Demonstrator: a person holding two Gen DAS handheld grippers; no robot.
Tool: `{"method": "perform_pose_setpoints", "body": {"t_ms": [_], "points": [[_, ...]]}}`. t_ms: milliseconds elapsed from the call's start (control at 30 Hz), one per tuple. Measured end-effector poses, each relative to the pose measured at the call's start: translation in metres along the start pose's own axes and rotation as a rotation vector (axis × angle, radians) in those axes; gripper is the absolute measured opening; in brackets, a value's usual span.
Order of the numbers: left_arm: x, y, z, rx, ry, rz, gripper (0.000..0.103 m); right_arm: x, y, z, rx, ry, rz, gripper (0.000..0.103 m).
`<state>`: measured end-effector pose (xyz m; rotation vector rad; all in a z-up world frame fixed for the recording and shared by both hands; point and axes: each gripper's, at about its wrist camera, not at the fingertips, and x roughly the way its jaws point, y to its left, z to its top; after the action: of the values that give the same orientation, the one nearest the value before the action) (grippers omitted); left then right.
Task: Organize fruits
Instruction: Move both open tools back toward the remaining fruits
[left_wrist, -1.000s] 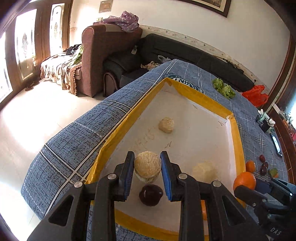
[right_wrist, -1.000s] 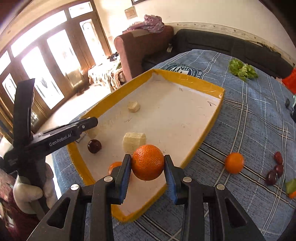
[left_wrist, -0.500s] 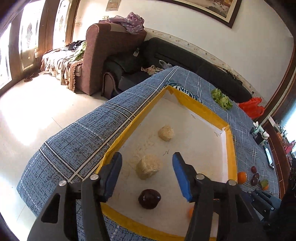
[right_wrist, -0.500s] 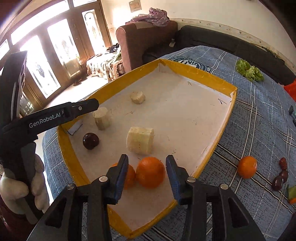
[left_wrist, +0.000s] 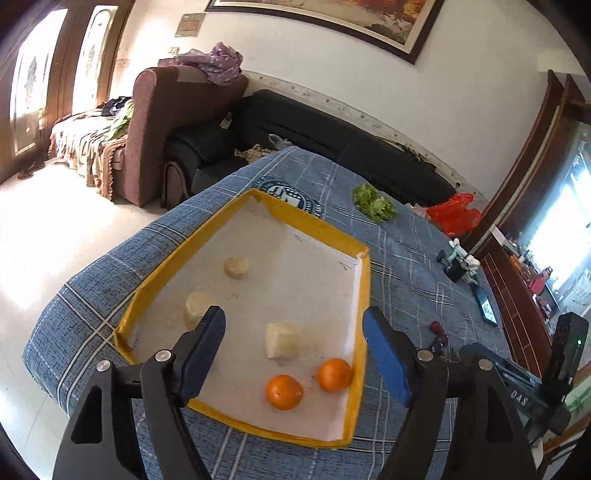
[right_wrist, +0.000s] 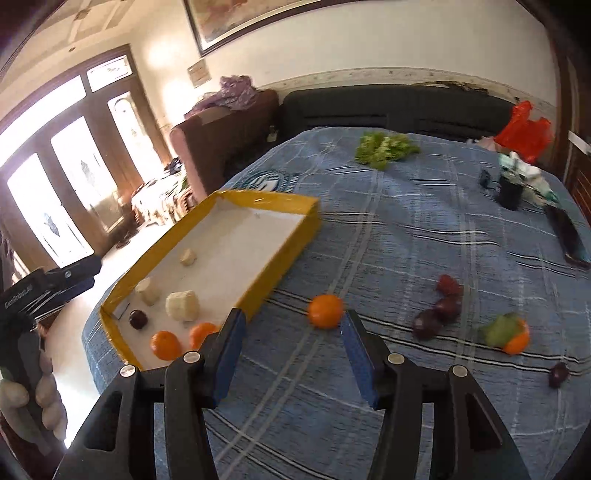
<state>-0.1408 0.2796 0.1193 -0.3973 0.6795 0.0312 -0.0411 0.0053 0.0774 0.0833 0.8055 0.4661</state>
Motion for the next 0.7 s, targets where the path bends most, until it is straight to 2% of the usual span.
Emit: {"method": "perform_pose_setpoints", "body": {"t_ms": [133,333,433,700], "points": [[0.007,-0.04,-0.01,0.077,0.03,-0.052,0.078,-0.042,-0.076,-0.008,0.121,-0.057,-0.129,0.061],[0.048,-0.099,-0.037,0.193,0.139,-0.097,0.079,-0.078,-0.18,-0.035,0.312,-0.075,-0.29,0.061],[0.07,-0.121,-0.049,0.25,0.182,-0.098,0.079,-0.073,-0.211,-0.047,0.369,-0.043,-0.312,0.061],[0.127,-0.156,-0.065,0.39,0.24,-0.052,0.079,-0.034,-0.237,-0.059,0.398,0.025,-0.303,0.061]]}}
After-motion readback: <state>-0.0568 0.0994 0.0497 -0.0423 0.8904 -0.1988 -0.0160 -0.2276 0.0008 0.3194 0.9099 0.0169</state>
